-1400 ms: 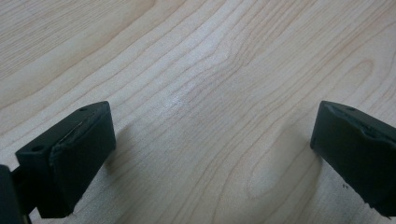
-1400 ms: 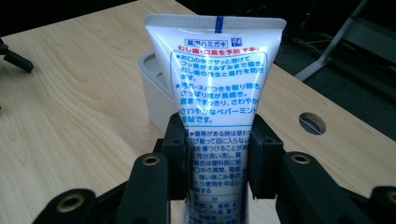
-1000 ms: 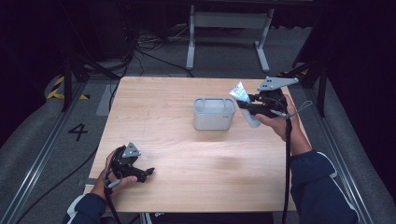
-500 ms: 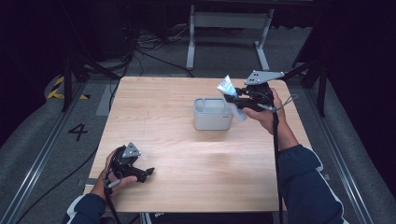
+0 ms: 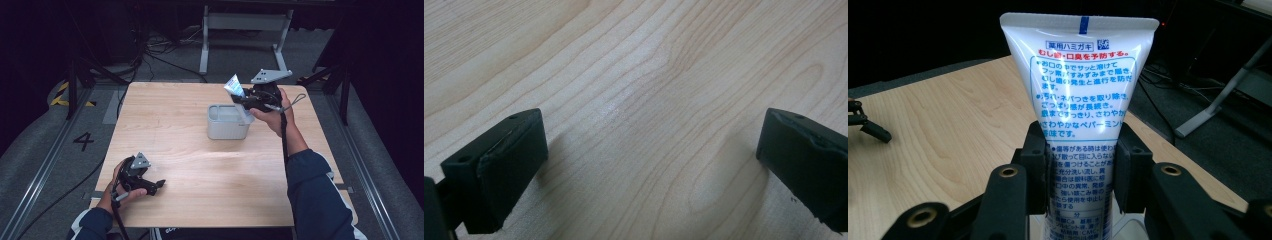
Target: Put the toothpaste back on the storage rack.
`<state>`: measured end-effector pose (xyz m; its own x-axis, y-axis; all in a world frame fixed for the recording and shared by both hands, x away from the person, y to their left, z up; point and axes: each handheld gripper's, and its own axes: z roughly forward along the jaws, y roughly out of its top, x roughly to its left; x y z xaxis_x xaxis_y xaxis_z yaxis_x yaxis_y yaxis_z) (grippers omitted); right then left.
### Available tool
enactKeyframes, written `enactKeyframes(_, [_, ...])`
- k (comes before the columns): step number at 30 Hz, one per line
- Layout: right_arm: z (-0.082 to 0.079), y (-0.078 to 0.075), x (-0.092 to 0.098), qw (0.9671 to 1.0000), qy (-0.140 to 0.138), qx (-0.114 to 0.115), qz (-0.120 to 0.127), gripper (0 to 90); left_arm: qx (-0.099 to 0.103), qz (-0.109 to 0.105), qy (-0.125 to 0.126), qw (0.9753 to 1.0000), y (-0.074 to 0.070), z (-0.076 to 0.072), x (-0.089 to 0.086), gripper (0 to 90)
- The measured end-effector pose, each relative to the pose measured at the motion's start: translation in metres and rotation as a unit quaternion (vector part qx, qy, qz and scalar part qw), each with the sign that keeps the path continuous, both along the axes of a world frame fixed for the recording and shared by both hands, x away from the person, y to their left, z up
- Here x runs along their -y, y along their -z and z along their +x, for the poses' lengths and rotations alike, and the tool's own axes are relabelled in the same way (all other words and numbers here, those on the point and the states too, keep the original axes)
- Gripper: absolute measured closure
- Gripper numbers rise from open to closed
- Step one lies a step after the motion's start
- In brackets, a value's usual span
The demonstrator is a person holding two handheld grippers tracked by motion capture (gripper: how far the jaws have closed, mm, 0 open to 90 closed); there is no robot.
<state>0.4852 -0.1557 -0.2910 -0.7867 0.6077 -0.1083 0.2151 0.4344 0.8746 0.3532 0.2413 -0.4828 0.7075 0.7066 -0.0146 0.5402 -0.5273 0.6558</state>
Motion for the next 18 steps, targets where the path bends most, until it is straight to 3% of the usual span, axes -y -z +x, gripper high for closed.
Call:
enactKeyframes(8, [0.013,0.007,-0.012,1.0000,0.001,-0.006,-0.006,65.4,0.000,-0.001,-0.001,1.0000,0.000,0.000,0.000,0.4])
enactKeyframes(18, [0.027,0.015,-0.018,0.9998,0.007,-0.013,0.010,65.2,0.003,-0.003,-0.002,1.0000,0.001,0.000,0.000,0.4])
